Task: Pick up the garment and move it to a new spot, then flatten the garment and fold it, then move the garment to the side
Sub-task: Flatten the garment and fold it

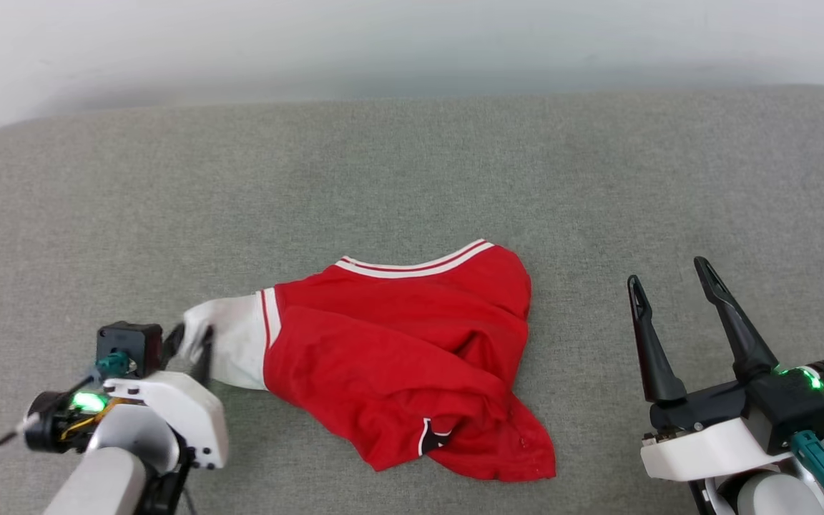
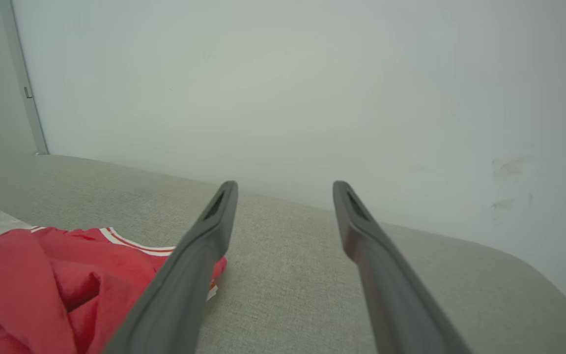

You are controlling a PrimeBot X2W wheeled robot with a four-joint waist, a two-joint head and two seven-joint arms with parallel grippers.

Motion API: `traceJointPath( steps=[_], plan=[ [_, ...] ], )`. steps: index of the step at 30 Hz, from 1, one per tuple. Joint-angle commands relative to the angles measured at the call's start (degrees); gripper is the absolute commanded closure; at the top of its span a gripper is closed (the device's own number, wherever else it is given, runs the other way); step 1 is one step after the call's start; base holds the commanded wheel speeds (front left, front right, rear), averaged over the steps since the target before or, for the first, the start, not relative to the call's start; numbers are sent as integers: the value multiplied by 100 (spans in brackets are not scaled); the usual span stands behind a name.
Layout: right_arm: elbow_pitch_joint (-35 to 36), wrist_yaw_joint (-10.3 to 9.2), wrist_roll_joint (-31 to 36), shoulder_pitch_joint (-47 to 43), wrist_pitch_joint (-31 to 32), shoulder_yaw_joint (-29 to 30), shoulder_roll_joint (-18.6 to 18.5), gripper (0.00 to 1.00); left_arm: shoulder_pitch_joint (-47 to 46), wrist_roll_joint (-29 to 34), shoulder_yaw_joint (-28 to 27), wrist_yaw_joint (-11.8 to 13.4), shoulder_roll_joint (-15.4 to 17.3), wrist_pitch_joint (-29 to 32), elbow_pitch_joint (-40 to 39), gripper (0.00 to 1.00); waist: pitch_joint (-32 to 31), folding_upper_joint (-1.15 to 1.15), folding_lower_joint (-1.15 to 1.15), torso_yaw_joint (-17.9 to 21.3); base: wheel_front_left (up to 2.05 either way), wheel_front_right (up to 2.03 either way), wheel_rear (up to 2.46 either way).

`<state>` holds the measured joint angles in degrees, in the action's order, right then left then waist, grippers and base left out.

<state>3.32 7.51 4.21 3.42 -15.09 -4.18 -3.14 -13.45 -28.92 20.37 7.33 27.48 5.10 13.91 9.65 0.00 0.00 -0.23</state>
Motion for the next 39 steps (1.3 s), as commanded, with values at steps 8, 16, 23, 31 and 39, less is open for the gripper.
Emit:
traceJointPath(
  steps=[8, 16, 23, 31, 39],
  plan=[
    [16, -3, 25, -164, -12, 96, -103, 0, 15, 377, 17, -378, -242, -1880, -438, 0, -382, 0, 0, -117, 0, 0, 0],
    [66, -4, 23, -345, -12, 158, -128, 0, 688, 1275, -337, -415, -760, -2028, -1826, 0, -571, 0, 0, -215, 0, 0, 0],
    [-195, -3, -114, -344, 53, -30, -460, 0, 1121, 1725, -631, -758, -1179, -2030, -2273, 0, -433, 0, 0, -472, 0, 0, 0],
    [-443, -4, -1415, 853, 2626, -1226, -1702, 0, 901, 2118, -812, -1048, -1515, -2031, -2286, 0, 67, 0, 0, -839, 0, 0, 0],
    [-673, -5, -2678, 2034, 5472, -1832, -2332, 0, 671, 2218, -916, -1284, -1891, -2031, -2175, 0, 478, 0, 0, -1276, 0, 0, 0]
  ],
)
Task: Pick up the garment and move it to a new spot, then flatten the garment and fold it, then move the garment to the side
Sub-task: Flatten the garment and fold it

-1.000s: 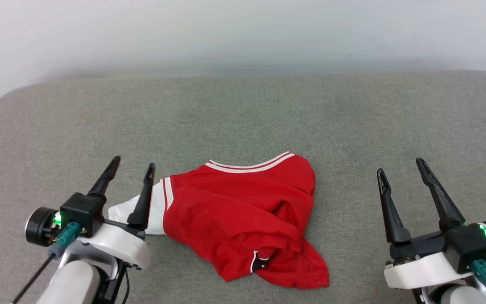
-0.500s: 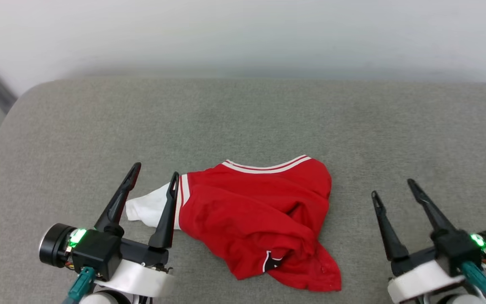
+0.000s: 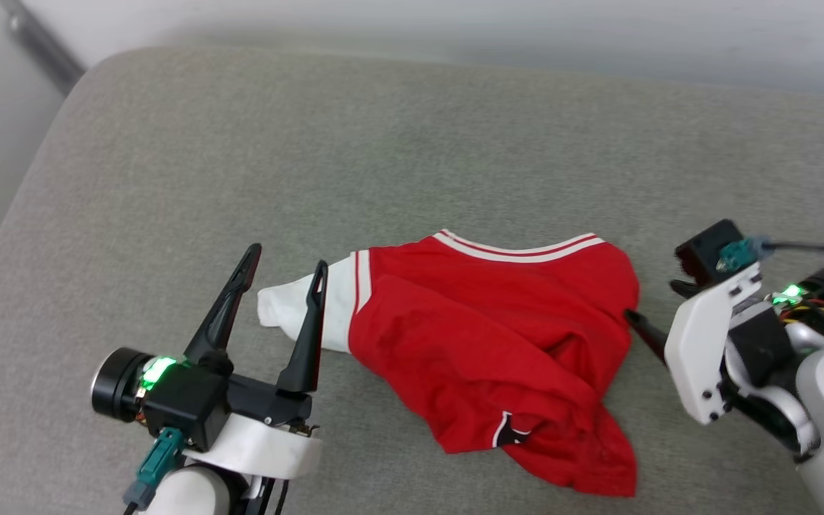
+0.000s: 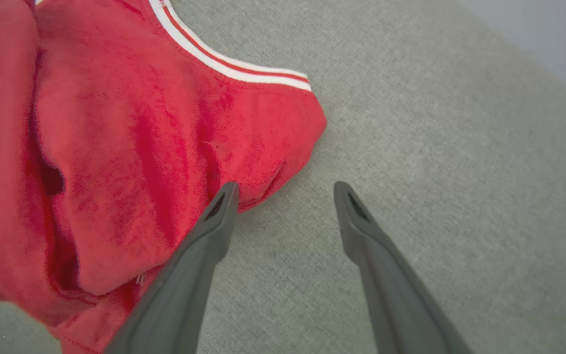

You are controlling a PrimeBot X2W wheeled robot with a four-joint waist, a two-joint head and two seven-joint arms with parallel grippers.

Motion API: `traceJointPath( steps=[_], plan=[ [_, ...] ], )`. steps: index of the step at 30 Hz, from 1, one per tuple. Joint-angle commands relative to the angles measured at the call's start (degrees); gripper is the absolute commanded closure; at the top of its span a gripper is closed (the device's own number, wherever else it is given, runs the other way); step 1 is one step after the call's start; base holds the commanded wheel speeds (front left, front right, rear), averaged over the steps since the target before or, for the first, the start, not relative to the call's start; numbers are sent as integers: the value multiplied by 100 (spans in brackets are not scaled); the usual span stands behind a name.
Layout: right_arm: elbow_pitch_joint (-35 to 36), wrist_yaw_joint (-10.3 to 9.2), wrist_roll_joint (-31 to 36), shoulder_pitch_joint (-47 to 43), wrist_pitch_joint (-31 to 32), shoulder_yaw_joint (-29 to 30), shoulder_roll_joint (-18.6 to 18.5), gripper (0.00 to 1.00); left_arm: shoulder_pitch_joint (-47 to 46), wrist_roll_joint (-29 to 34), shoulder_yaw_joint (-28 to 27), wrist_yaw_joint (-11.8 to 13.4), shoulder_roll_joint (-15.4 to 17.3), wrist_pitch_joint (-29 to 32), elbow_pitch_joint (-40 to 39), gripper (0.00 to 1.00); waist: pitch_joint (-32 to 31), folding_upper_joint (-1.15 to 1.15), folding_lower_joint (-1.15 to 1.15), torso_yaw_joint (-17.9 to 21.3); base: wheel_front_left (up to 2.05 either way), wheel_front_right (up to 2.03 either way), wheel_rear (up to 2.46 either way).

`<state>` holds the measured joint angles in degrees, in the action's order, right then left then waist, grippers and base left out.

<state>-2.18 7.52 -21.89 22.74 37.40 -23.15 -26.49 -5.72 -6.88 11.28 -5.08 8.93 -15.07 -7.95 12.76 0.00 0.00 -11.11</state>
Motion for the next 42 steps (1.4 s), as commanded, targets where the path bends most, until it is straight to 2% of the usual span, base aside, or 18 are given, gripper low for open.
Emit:
traceJointPath(
  steps=[1, 5, 13, 14, 15, 16, 23, 27, 32, 36, 39, 42],
  plan=[
    [-123, -6, -68, 101, 223, 65, 4, 0, -102, 14, -6, -42, -35, -14, 11, 0, 167, 0, 0, -189, 0, 0, 0],
    [-468, -4, -176, 394, 875, 151, 180, 0, -198, 71, 5, -116, -165, -14, 57, 0, 268, 0, 0, -461, 0, 0, 0],
    [-1199, -3, -49, 363, 1126, -249, 172, 0, -224, 168, 15, -192, -297, -15, 123, 0, 291, 0, 0, -804, 0, 0, 0],
    [-1281, -3, -65, 321, 1087, -294, 185, 56, -204, 175, 16, -198, -306, -15, 133, 0, 275, 0, 0, -819, 0, 0, 0],
    [-1327, -2, -50, 296, 1006, -347, 173, 67, -182, 171, 17, -203, -313, -15, 144, 0, 256, 0, 0, -826, 0, 0, 0],
    [-1358, -3, 7, 292, 884, -385, 139, 100, -157, 174, 13, -203, -320, -15, 156, 0, 230, 0, 0, -825, 0, 0, 0],
    [-1252, -5, 443, 354, -383, -268, 2, 100, -8, 211, -124, -220, -269, -15, 195, 0, -135, 0, 0, -563, 0, 0, 0],
    [-865, -6, 696, 280, -1080, -100, -92, 100, 96, 214, -203, -224, -244, -15, 168, 0, -403, 0, 0, -297, 0, 0, 0],
    [-151, -6, 1263, 4, -1583, 156, -318, 100, 308, 217, -308, -231, -229, -15, 143, 0, -705, 0, 0, 46, 0, 0, 0],
    [431, -6, 1627, -349, -1548, 695, -505, 100, 382, 216, -327, -234, -253, -15, 71, 0, -746, 0, 0, 163, 0, 0, 0],
    [781, -6, 1759, -588, -1265, 1088, -630, 100, 350, 179, -361, -235, -291, -15, 2, 0, -663, 0, 0, 181, 0, 0, 0],
    [847, -6, 1858, -720, -905, 1366, -746, 100, 298, 186, -325, -235, -303, -15, 19, 0, -505, 0, 0, 146, 0, 0, 0]
  ],
)
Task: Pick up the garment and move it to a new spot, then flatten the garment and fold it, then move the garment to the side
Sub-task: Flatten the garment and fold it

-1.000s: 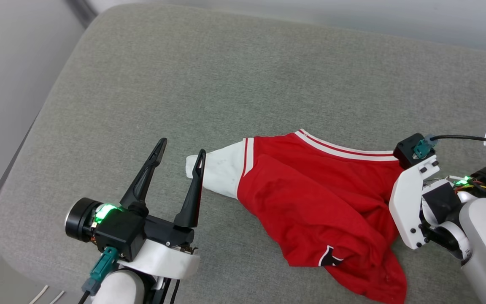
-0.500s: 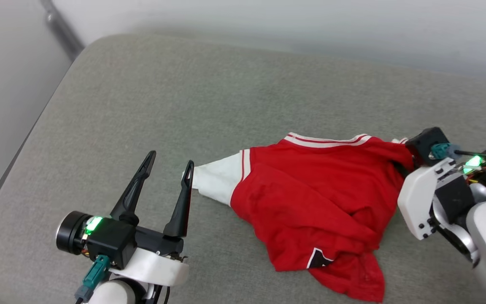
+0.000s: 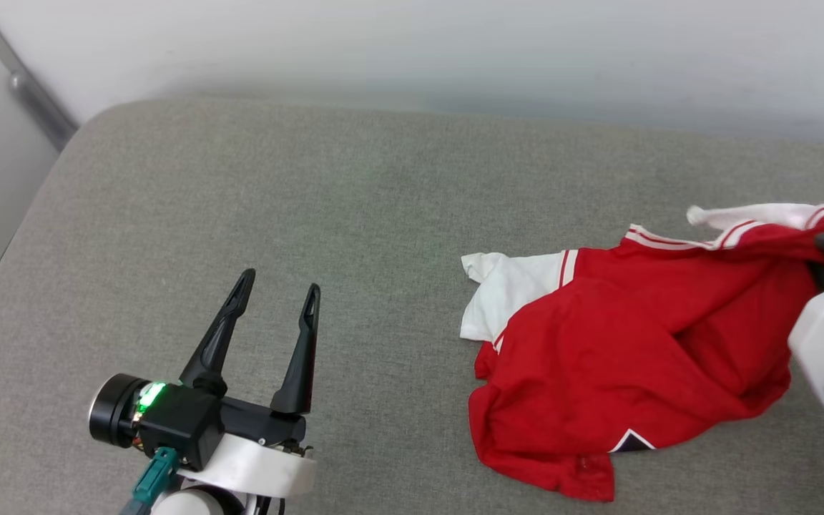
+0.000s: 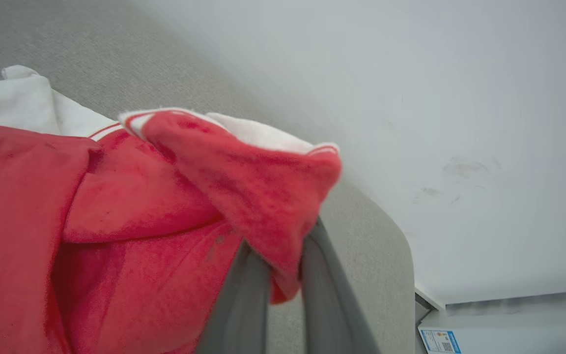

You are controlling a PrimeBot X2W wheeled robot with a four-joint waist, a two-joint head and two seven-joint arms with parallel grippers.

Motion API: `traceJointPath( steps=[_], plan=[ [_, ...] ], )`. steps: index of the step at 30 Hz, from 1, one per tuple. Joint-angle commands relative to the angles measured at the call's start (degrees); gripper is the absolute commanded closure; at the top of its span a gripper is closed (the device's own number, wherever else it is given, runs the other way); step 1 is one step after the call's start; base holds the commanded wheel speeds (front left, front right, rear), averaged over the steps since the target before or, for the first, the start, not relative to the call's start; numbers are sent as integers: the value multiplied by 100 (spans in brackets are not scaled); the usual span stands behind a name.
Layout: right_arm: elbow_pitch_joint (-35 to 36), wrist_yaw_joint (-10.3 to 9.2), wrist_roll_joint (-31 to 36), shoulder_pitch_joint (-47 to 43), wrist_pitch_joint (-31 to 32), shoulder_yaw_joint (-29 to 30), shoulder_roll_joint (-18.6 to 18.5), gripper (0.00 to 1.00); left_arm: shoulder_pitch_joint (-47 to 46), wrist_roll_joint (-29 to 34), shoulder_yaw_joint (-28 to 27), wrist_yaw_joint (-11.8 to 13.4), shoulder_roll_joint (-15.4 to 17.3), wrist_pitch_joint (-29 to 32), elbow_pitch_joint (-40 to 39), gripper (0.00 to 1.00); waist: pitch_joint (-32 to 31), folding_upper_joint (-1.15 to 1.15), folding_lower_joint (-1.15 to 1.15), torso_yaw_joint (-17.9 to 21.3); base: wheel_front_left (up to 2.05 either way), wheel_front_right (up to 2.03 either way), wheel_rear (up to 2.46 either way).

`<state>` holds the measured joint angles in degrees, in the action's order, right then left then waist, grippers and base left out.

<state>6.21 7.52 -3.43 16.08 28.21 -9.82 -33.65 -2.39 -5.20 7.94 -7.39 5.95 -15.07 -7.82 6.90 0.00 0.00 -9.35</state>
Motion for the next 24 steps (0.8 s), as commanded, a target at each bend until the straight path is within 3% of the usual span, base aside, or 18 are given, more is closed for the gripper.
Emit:
traceJointPath(
  steps=[1, 10, 21, 22, 23, 24],
  plan=[
    [-44, -7, -5, -17, 100, 154, 25, 100, -75, 22, 26, -5, -5, -15, 4, 0, 139, 0, 0, -52, 0, 0, 0],
    [-1205, -6, 639, 380, 538, 703, -187, 100, -368, -44, 200, -7, -8, -15, 76, 0, 611, 0, 0, -493, 0, 0, 0],
    [-2906, -5, 335, 905, 466, 93, 203, 97, -498, -75, 337, -7, 4, -15, 197, 0, 851, 0, 0, -807, 0, 0, 0],
    [-3026, -5, 305, 962, 385, 71, 232, 59, -509, -68, 336, -7, 9, -15, 207, 0, 845, 0, 0, -803, 0, 0, 0],
    [-3144, -5, 265, 1010, 291, 74, 280, 0, -518, -63, 335, -7, 18, -15, 217, 0, 831, 0, 0, -790, 0, 0, 0],
    [-3245, -5, 202, 1047, 188, 94, 347, 0, -520, -60, 325, -8, 28, -15, 225, 0, 807, 0, 0, -766, 0, 0, 0]
  ],
)
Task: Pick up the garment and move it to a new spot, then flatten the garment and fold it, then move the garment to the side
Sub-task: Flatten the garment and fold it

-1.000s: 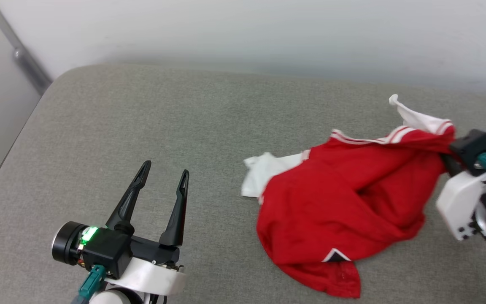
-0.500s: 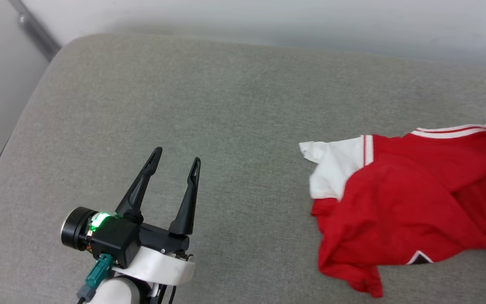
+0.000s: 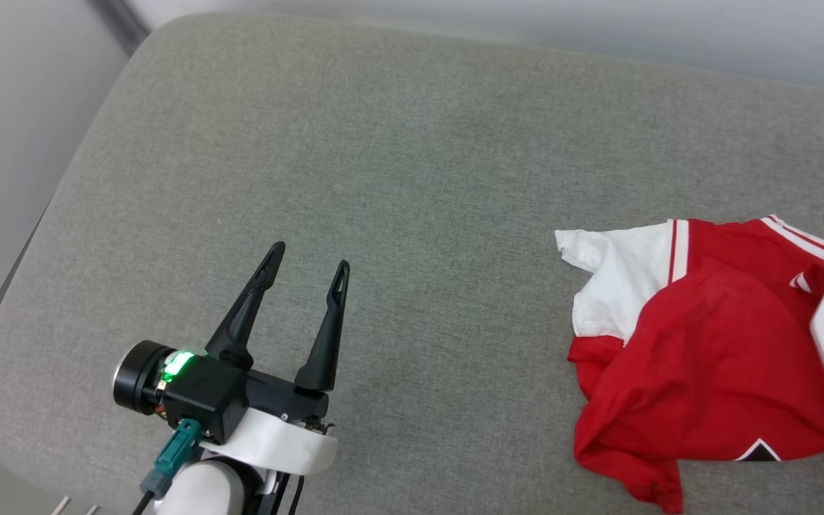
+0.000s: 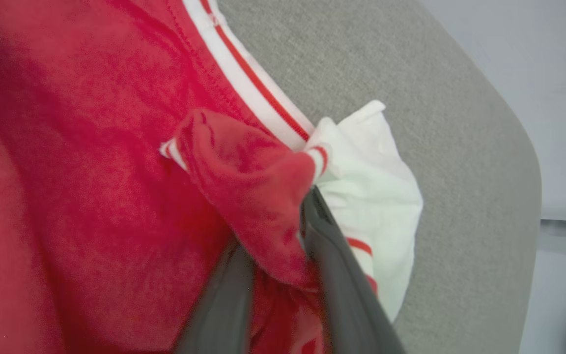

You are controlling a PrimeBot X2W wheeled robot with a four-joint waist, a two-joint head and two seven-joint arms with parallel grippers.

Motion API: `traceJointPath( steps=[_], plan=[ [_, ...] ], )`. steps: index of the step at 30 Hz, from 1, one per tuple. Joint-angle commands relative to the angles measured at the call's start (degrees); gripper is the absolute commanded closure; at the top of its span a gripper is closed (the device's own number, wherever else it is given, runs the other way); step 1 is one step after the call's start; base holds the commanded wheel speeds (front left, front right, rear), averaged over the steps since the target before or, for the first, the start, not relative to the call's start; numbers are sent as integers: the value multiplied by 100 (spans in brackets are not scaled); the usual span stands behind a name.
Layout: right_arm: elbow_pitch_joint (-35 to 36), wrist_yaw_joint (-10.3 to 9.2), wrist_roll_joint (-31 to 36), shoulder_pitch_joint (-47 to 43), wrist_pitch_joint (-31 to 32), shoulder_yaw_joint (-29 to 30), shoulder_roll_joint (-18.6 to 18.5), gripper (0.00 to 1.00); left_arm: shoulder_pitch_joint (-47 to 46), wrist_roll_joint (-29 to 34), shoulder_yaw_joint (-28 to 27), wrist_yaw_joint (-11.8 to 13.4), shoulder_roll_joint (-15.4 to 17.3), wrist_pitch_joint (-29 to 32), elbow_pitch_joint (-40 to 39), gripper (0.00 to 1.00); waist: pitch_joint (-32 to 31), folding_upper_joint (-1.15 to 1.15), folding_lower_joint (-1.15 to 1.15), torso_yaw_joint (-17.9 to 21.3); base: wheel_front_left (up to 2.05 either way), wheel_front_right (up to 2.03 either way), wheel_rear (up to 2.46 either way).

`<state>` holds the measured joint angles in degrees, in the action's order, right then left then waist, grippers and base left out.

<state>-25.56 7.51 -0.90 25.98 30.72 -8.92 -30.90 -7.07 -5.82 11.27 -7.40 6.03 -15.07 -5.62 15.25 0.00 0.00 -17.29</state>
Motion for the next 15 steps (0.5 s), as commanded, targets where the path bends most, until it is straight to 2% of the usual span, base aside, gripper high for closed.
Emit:
traceJointPath(
  steps=[1, 7, 11, 15],
  plan=[
    [-150, -3, -141, 83, -151, -19, 139, 0, -52, 2, -22, -6, 29, -15, 12, 0, -59, 0, 0, 59, 0, 0, 0],
    [-114, -4, -632, 225, -794, -24, 366, 0, 59, -46, -149, -7, 73, -15, 1, 0, -361, 0, 0, 411, 0, 0, 0],
    [174, -5, -754, 183, -1163, -1, 368, 0, 84, -128, -329, -7, 35, -15, -111, 0, -518, 0, 0, 655, 0, 0, 0],
    [671, -3, -1034, -65, -1624, 158, 592, 0, 121, -188, -478, -7, 99, -15, -125, 0, -725, 0, 0, 992, 0, 0, 0]
  ],
)
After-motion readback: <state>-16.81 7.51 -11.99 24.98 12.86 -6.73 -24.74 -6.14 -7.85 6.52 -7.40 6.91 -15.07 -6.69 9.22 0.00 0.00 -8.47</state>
